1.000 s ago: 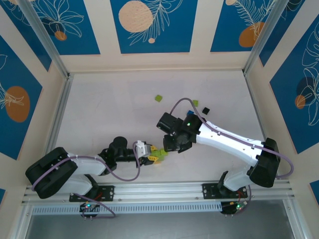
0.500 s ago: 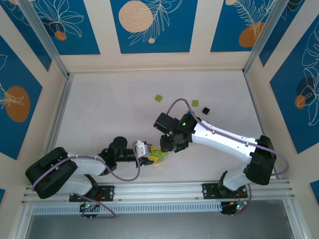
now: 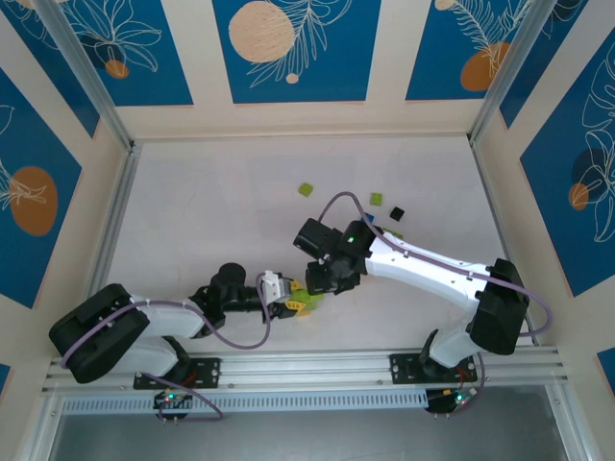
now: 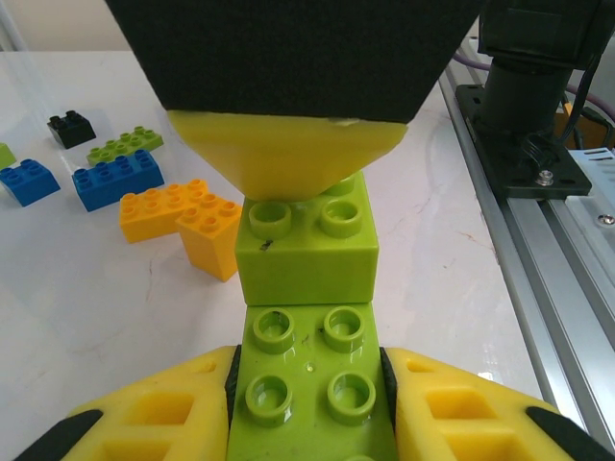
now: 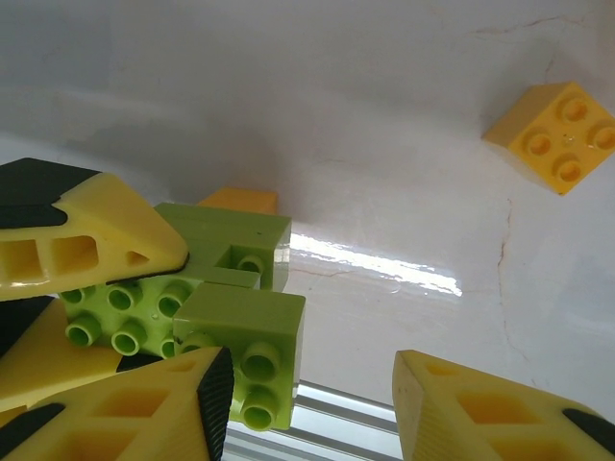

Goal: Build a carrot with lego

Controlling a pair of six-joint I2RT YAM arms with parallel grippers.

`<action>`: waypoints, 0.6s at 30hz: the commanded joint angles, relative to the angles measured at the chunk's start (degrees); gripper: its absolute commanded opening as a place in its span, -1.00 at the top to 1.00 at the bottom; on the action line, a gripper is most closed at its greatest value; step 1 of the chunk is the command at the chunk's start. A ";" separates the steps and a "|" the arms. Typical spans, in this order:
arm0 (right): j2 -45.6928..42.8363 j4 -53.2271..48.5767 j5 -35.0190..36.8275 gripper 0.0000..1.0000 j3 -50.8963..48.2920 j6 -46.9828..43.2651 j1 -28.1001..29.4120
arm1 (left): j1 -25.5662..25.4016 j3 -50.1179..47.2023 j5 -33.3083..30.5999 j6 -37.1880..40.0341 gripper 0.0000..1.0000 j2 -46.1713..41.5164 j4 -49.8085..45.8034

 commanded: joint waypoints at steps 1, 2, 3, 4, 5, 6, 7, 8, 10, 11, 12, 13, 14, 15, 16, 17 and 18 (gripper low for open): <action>1.32 0.32 -1.90 0.01 -0.78 -0.99 0.21 | 0.00 0.23 -1.44 1.56 0.43 1.22 -4.42; 1.49 0.33 -2.00 0.02 -0.81 -1.00 0.25 | 0.01 0.23 -1.45 1.55 0.43 1.14 -4.39; 1.77 0.24 -2.13 0.01 -0.88 -1.01 0.31 | 0.02 0.23 -1.46 1.52 0.43 1.07 -4.38; 2.02 0.17 -2.27 0.01 -0.90 -0.94 0.38 | -0.01 0.19 -1.45 1.56 0.43 1.08 -4.38; 2.26 0.07 -2.38 0.02 -0.99 -0.88 0.36 | 0.00 0.18 -1.45 1.57 0.43 1.06 -4.38; 2.48 0.01 -2.37 0.02 -1.06 -0.80 0.44 | -0.01 0.15 -1.40 1.55 0.44 1.07 -4.38; 2.72 -0.18 -2.44 0.02 -1.08 -0.82 0.54 | 0.02 0.14 -1.43 1.57 0.44 1.05 -4.38; 2.89 -0.32 -2.44 0.02 -1.14 -0.74 0.54 | 0.03 0.14 -1.38 1.53 0.44 1.07 -4.42; 3.50 -0.85 -2.35 0.03 -1.23 -0.79 0.70 | 0.02 0.14 -1.37 1.57 0.44 1.01 -4.33; 3.76 -0.97 -2.35 0.03 -1.30 -0.79 0.81 | 0.03 0.15 -1.33 1.57 0.44 1.02 -4.25; 4.02 -1.22 -2.35 0.03 -1.41 -0.79 0.89 | 0.03 0.07 -1.37 1.53 0.44 0.94 -4.29; 4.32 -1.33 -2.26 0.03 -1.51 -0.86 0.96 | 0.02 0.13 -1.37 1.52 0.44 0.96 -4.29; 4.52 -1.42 -2.26 0.04 -1.60 -0.93 1.06 | 0.02 0.05 -1.37 1.54 0.44 0.95 -4.29; 4.90 -1.51 -2.31 0.04 -1.61 -0.88 1.17 | -0.04 0.11 -1.36 1.48 0.44 0.94 -4.20; 5.10 -1.51 -2.35 0.04 -1.75 -0.98 1.24 | -0.05 -0.03 -1.35 1.47 0.44 0.88 -4.16; 5.30 -1.56 -2.35 0.04 -1.65 -1.06 1.26 | -0.01 0.01 -1.32 1.49 0.44 0.83 -4.19; 5.54 -1.67 -2.34 0.04 -1.48 -1.14 1.34 | -0.05 0.04 -1.32 1.48 0.44 0.90 -4.20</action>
